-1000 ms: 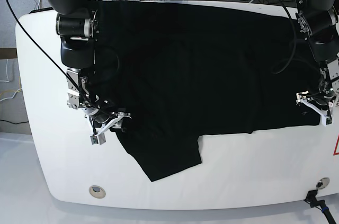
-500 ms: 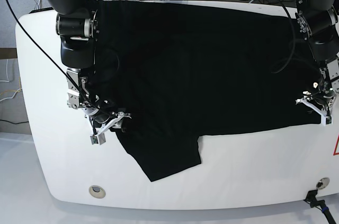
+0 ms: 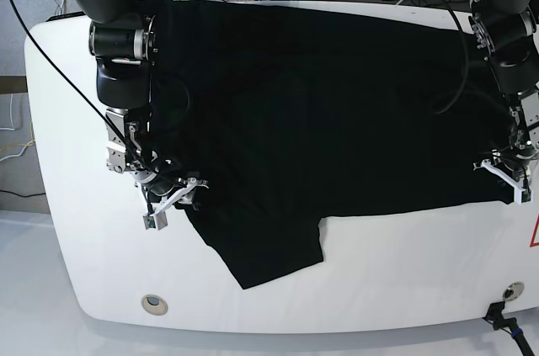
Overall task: Fold the T-shirt properly
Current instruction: 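Lift the grasped shirt sides and fold them toward the robot with both grippers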
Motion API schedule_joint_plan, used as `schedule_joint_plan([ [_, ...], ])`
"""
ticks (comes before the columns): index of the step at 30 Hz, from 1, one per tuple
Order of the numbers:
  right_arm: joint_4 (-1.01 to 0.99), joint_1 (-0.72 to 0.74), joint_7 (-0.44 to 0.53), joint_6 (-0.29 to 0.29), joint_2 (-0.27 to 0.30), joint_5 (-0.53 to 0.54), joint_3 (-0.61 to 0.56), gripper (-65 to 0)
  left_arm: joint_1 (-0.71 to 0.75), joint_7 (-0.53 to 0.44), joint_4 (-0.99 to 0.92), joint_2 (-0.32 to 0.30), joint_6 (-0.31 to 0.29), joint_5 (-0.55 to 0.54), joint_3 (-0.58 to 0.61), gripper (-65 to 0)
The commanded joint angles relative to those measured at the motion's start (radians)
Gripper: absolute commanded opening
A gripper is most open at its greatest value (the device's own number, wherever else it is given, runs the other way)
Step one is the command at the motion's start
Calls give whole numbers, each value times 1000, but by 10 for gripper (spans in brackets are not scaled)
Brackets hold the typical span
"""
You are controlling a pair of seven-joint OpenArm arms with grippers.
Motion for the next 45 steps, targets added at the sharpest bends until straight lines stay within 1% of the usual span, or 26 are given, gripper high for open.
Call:
schedule_joint_plan([
  [1, 9, 21, -23, -7, 7, -6, 1, -370, -25, -16, 18, -21, 4, -7, -3, -650],
  [13, 10, 21, -23, -7, 4, -6, -1, -375, -24, -16, 18, -21, 4, -7, -3, -650],
  [14, 10, 22, -23, -7, 3, -6, -1, -395, -24, -16, 18, -21, 4, -7, -2, -650],
  [15, 10, 22, -23, -7, -8, -11, -1, -432, -24, -16, 18, -21, 4, -7, -2, -650],
  [19, 10, 24, -23, -7, -14, -12, -1, -650, -24, -14, 18, -21, 4, -7, 0, -650],
  [22, 10, 24, -23, -7, -14, -12, -1, -650, -24, -14, 20, -20, 4, -7, 1, -650],
  [23, 10, 25, -23, -7, -14, -12, -1, -650, -24, -14, 20, -20, -8, -7, 1, -650],
  [26, 12, 27, -23, -7, -14, -6, -2, -650, -24, -14, 21, -20, -79, -7, -2, -650],
  [28, 33, 27, -26, -7, -14, -6, -2, -650, -24, -14, 41, -20, -96, -7, -2, -650],
  [32, 167, 7, -127, -7, -14, -5, 2, -650, -13, -13, 116, -6, -160, -8, -8, -650],
  [35, 275, -10, -191, -7, -14, -3, 2, -650, 27, -11, 193, -4, -194, -8, -52, -650],
  [39, 420, -55, -294, -7, -14, -3, 4, -650, 75, 33, 319, 6, -200, -8, -60, -650],
  [41, 512, -91, -326, -12, -14, -3, 4, -650, 116, 35, 386, 6, -200, -8, -60, -650],
  [45, 662, -148, -420, -14, -14, -3, 5, -650, 193, 35, 507, 8, -200, -8, -62, -650],
])
